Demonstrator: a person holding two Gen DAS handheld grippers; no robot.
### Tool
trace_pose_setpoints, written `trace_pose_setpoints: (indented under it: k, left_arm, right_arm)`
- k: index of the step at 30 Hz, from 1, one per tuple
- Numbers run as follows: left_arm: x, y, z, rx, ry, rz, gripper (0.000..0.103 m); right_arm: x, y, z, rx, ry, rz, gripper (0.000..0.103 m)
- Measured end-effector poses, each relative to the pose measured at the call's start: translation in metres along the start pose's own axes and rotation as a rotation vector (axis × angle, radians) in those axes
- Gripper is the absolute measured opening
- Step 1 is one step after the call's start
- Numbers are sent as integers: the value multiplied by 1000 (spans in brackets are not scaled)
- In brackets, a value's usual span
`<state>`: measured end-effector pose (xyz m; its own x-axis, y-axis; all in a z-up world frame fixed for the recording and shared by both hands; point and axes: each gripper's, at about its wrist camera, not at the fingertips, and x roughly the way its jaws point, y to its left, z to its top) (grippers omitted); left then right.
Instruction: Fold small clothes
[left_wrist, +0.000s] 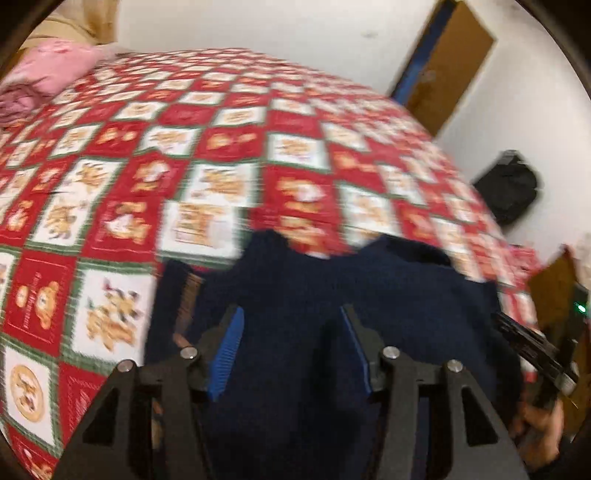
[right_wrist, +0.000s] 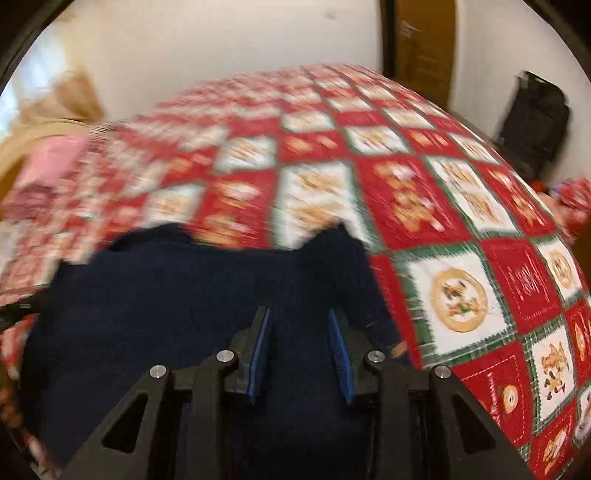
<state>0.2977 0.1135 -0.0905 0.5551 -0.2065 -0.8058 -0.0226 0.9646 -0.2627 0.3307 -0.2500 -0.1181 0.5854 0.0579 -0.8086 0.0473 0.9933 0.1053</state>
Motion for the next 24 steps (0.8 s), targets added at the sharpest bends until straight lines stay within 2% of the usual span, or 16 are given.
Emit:
trace_pose_setpoints:
  k: [2,4,6,9,12,13,14,15,16,18,20,22,24]
  left_arm:
    - [9,16,0,-52,12,6,52]
    - [8,28,-2,-64,-17,26,34]
    - [6,37,-2,-79,-22,25,28]
    - [7,52,-4,-133,-24,-35,27]
    - [2,46,-3,-110,-4,-62,25]
    - [-3,44,-3,-108,10,-75,27]
    - [-8,42,-2,-109,22,-86,28]
    - [-15,39,-3,-103,24,-94,36]
    - [-24,38,-5,-89,13,-96,51]
    - [-42,36,-11,-55,-25,-71,71]
    - [-63,36,-25,-23,-69,-65,73]
    - [-74,42,-39,-14,-78,-74,73]
    - [-84,50,-59,-34,-84,-65,74]
  right_arm:
    - [9,-19,4,89,-35,55,34]
    - [12,-28,10,149,-40,77,34]
    - [17,-27,15,133,-52,49,34]
    - [25,-27,19,125,-82,32,34]
    - [26,-27,23,121,-72,44,39]
    - [24,-26,25,110,-65,66,45]
    - [19,-25,25,102,-58,88,45]
    - [6,-25,24,108,-70,88,45]
    - [-13,-24,18,123,-123,83,45]
    - [-52,-16,2,126,-222,135,45]
    - [-78,1,-17,95,-248,211,45]
    - [-94,24,-42,51,-225,273,44]
    - [-103,48,-67,-2,-201,312,31]
